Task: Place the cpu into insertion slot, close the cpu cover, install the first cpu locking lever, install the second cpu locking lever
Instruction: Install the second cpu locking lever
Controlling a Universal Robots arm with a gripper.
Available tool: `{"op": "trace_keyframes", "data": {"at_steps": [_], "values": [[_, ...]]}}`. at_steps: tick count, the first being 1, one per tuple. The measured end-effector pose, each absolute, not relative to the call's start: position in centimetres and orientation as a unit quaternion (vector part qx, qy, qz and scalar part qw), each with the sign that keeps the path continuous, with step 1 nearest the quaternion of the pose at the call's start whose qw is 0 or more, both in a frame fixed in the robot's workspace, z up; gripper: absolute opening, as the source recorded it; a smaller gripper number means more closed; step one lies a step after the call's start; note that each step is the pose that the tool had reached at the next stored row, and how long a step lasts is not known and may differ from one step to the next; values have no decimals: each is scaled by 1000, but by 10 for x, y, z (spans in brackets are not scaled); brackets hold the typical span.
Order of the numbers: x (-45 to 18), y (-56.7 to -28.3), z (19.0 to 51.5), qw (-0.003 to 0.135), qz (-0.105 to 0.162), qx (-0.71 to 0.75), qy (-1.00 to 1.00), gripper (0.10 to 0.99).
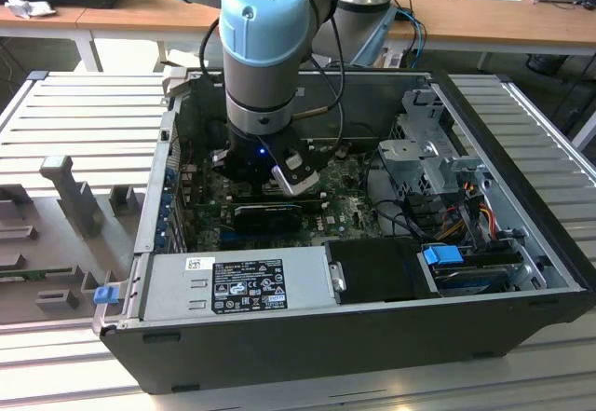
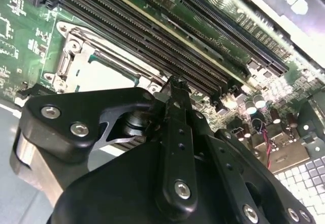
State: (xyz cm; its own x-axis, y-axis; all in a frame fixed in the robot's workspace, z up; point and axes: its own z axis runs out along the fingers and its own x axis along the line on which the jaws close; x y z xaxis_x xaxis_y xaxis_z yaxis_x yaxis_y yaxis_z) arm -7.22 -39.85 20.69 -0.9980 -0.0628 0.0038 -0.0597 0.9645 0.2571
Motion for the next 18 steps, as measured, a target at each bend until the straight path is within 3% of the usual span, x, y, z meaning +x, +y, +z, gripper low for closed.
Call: {"op": "trace_keyframes", "data": {"at_steps": [18], "values": [[-79,-402,195,5,-170,31,-985,106]]}}
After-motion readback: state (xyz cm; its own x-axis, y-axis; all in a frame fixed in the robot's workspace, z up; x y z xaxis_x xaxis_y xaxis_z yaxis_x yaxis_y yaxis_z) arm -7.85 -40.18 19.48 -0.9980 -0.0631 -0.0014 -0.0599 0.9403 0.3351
